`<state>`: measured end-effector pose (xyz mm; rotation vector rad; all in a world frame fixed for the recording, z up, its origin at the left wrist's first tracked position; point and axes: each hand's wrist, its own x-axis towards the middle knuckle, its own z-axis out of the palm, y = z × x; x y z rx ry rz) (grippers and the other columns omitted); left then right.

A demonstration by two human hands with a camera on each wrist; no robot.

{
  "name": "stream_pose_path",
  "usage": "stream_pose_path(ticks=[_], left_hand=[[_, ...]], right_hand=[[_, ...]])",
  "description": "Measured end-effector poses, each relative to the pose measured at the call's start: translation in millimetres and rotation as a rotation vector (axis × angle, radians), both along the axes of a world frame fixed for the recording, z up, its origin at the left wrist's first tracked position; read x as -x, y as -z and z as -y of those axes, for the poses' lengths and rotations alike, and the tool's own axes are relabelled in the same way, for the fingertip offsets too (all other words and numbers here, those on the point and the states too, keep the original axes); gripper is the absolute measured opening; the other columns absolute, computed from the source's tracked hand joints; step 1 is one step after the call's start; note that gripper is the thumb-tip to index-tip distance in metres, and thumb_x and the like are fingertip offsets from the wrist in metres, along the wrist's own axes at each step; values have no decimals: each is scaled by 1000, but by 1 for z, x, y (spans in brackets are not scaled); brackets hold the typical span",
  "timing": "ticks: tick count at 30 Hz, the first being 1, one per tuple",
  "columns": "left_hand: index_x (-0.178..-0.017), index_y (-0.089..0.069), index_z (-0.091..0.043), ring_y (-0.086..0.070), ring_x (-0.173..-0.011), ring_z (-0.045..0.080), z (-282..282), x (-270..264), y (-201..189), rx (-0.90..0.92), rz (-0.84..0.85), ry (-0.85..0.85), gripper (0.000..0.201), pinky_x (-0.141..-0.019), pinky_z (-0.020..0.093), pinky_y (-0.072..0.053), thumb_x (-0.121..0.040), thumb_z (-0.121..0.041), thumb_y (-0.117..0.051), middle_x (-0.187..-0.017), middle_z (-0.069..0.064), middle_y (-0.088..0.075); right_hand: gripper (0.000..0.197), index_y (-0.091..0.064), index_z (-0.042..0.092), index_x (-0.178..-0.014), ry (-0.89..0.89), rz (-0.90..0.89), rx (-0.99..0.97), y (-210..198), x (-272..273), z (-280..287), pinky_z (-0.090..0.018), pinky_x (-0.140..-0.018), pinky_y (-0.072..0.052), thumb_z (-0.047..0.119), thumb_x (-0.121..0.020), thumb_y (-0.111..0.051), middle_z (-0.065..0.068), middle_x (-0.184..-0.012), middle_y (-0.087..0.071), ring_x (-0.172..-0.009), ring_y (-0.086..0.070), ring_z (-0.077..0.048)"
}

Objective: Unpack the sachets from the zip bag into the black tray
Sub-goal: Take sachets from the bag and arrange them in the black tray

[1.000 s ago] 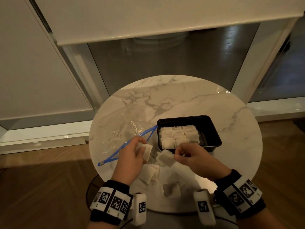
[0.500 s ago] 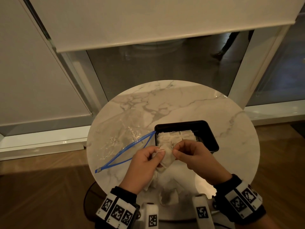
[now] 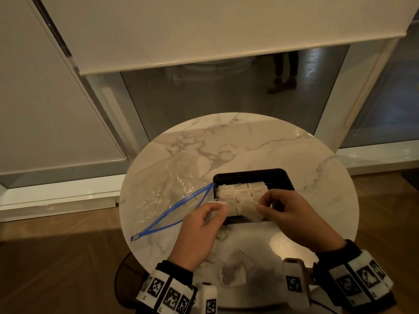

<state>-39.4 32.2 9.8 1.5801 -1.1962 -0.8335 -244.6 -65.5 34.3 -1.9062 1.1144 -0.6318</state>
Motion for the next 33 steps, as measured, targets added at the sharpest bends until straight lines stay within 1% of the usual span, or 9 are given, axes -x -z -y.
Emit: stream_pose_path(ticks=[5, 8, 11, 13, 16, 19, 26, 30, 33], left_hand=[[-117, -71, -35, -66, -108, 4, 1, 7, 0, -54, -72, 163, 47, -97, 33, -52, -87, -68, -58, -112, -13, -72], [-109, -73, -27, -69, -96, 9, 2, 15, -5, -33, -33, 240, 24, -87, 28, -55, -95, -44, -63, -102, -7, -74], [-101, -76, -17, -71, -90, 13, 3, 20, -6, 4, -2, 256, 15, -84, 31, -57, -98, -25, -63, -94, -1, -75], [-100, -77, -14, -72, -92, 13, 4, 21, -5, 0, -20, 256, 15, -86, 32, -58, -98, -21, -63, -94, 0, -77], [-99, -77, -15, -72, -91, 16, 5, 21, -5, 25, -28, 214, 16, -86, 38, -58, -98, -24, -63, -94, 0, -77], [-101, -78, -20, -72, -87, 12, 5, 21, -8, 56, -58, 151, 16, -80, 31, -59, -97, -26, -63, -93, -3, -77], [-93, -79, -24, -69, -74, 13, 8, 23, -4, 68, -84, 89, 16, -70, 32, -57, -97, -29, -63, -84, 0, -76], [-93, -78, -20, -67, -76, 33, 10, 25, -1, 77, -89, 22, 20, -71, 53, -56, -97, -32, -63, -82, 9, -74], [-92, -77, -17, -66, -78, 37, 12, 25, 1, 73, -83, 2, 26, -72, 56, -54, -98, -36, -61, -82, 13, -72]], right_hand=[[13, -69, 27, -78, -119, -19, -7, 0, 0, -1, -29, -68, -54, 21, -90, -70, 8, -77, -67, -70, -60, -12], [13, -70, 26, -80, -186, 7, -26, 4, -5, -4, -34, -71, -55, 20, -90, -70, 10, -78, -67, -73, -61, -17], [10, -69, 26, -82, -193, 19, -15, 5, -7, -4, -29, -66, -53, 20, -91, -69, 14, -78, -66, -67, -57, -11], [11, -69, 26, -83, -177, 33, -5, 4, -8, -5, -24, -61, -49, 19, -92, -68, 14, -77, -65, -62, -52, -7], [8, -69, 27, -86, -142, 77, 15, 5, -9, -6, -29, -63, -50, 23, -92, -67, 11, -80, -65, -66, -55, -18], [4, -69, 28, -86, -139, 77, 15, 5, -7, -5, -30, -66, -53, 30, -90, -70, 11, -82, -66, -71, -59, -21], [6, -72, 25, -85, -129, 112, -51, 6, -6, -6, -38, -71, -58, 30, -89, -71, 6, -79, -70, -74, -66, -24], [6, -72, 22, -83, -79, 134, -68, 8, -10, -6, -33, -71, -59, 26, -86, -76, 2, -78, -72, -74, -69, -15], [8, -71, 19, -86, -53, 187, -117, 10, -15, -8, -18, -59, -52, 20, -84, -78, 2, -79, -73, -70, -68, -6]])
